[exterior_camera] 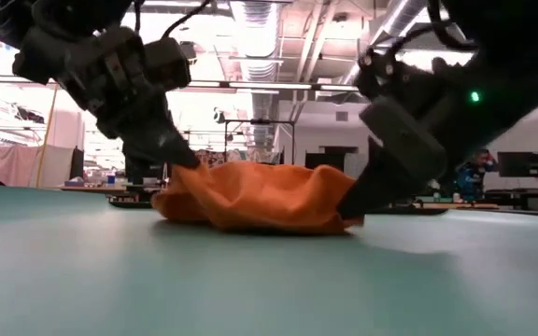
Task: Roll napkin
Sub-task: Fold the orange table napkin
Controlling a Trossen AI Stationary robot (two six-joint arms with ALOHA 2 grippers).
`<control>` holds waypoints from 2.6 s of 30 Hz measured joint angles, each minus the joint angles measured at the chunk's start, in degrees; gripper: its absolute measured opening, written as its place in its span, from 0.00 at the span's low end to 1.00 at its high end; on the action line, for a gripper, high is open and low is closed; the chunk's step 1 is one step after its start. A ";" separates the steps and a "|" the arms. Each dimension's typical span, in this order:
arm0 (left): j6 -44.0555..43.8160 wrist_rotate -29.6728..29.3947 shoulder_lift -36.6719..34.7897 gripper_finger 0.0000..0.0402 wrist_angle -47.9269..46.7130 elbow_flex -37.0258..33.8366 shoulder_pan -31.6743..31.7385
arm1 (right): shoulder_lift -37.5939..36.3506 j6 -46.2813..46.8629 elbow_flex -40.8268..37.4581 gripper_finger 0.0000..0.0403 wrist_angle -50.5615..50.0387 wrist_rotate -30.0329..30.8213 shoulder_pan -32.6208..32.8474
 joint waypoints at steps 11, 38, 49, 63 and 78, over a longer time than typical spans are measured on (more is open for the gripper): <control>-1.94 3.42 -13.08 0.00 -1.07 0.00 -0.04 | -12.48 -4.68 1.43 0.02 -9.89 4.76 0.30; 1.21 -4.40 -28.34 0.00 3.66 -0.04 0.10 | -28.05 -27.55 1.41 0.07 -3.80 2.87 -8.29; -1.51 -4.12 -28.65 0.00 4.44 -0.02 0.92 | -25.81 -35.99 1.41 0.33 -3.56 -9.32 -15.36; -8.45 -0.18 -28.89 0.00 5.32 -0.02 4.55 | -32.67 -48.14 1.43 0.39 -7.06 -2.21 -15.59; -10.46 -2.23 -29.00 0.00 9.32 0.00 8.09 | -28.94 -46.59 1.49 0.38 3.97 0.34 -6.73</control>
